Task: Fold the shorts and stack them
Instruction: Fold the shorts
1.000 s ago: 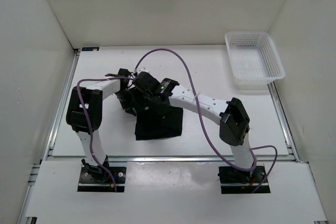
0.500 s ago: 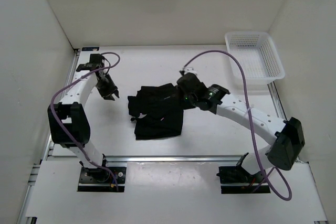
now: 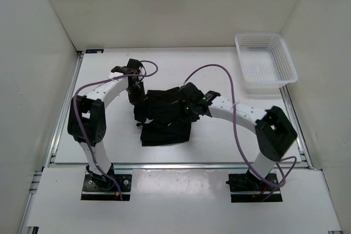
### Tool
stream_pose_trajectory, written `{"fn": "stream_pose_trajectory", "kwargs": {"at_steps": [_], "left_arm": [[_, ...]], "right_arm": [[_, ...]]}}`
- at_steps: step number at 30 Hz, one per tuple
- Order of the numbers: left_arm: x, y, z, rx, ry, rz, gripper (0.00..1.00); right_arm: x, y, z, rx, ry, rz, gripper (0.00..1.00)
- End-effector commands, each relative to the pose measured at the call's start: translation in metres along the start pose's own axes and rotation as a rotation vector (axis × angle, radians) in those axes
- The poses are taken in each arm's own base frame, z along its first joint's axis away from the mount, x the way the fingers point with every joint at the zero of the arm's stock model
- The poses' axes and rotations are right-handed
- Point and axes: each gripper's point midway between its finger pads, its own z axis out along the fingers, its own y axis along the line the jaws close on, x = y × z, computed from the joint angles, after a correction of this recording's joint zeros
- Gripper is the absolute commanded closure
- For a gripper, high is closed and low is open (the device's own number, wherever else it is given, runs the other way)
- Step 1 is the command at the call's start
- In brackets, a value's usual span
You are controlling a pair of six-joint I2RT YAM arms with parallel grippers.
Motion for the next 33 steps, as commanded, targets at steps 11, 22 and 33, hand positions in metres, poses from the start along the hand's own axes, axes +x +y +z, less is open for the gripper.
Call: {"fn": "stream_pose_trajectory", "kwargs": {"at_steps": [11,22,33], "left_arm": [[0.017,0.040,0.068,-0.082,0.106,-0.035,0.89],[-0.031,-0.005,0.070,0.003,0.022,0.013,0.89],[-0.073,0.001,-0.064,0.058,-0.182,0.017,0.17]], "right_arm": [[-0.017,0.014,0.069,-0.074,0.088,0.090,0.71],[-0.070,-0.024,0.068,0.022,0.017,0.107,0.63],[-0.117,-0.028,-0.087,0.045,-0.317,0.064,0.04]]}}
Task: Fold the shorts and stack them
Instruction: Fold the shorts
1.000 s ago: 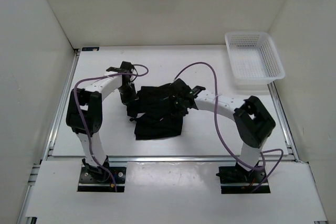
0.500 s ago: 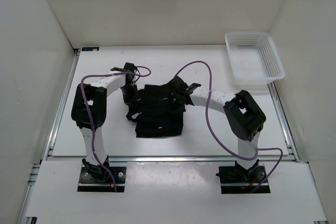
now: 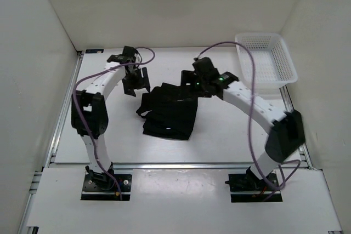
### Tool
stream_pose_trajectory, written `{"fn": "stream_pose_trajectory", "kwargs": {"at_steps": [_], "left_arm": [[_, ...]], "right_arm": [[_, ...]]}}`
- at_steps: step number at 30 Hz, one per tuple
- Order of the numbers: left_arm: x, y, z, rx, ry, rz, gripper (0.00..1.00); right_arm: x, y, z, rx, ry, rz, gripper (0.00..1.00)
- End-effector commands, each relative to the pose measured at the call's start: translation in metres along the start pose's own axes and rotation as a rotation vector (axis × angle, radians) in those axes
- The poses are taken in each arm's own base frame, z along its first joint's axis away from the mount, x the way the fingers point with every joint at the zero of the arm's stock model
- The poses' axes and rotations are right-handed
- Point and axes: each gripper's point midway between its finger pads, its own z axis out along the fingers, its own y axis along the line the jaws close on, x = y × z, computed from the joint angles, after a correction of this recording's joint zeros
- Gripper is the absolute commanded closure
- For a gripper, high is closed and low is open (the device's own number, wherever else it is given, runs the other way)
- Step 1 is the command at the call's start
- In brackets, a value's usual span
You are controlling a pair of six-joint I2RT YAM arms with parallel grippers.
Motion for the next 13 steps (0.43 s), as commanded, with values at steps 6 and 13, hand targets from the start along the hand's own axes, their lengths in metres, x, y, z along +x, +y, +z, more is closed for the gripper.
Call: {"fn": "stream_pose_trajectory", "kwargs": {"at_steps": [6,13], "left_arm": [[-0.013,0.028,-0.200,0.104,-0.413,-0.039,0.15],[0.056,0.049,-0.245,0.144,-0.615,-0.053,0.15]], "right_arm": [[0.001,-0.106,-0.144,0.321,-0.323,0.106,0.00],[0.060,-0.163,-0.181,0.454,-0.349,0.183,0.00]]}}
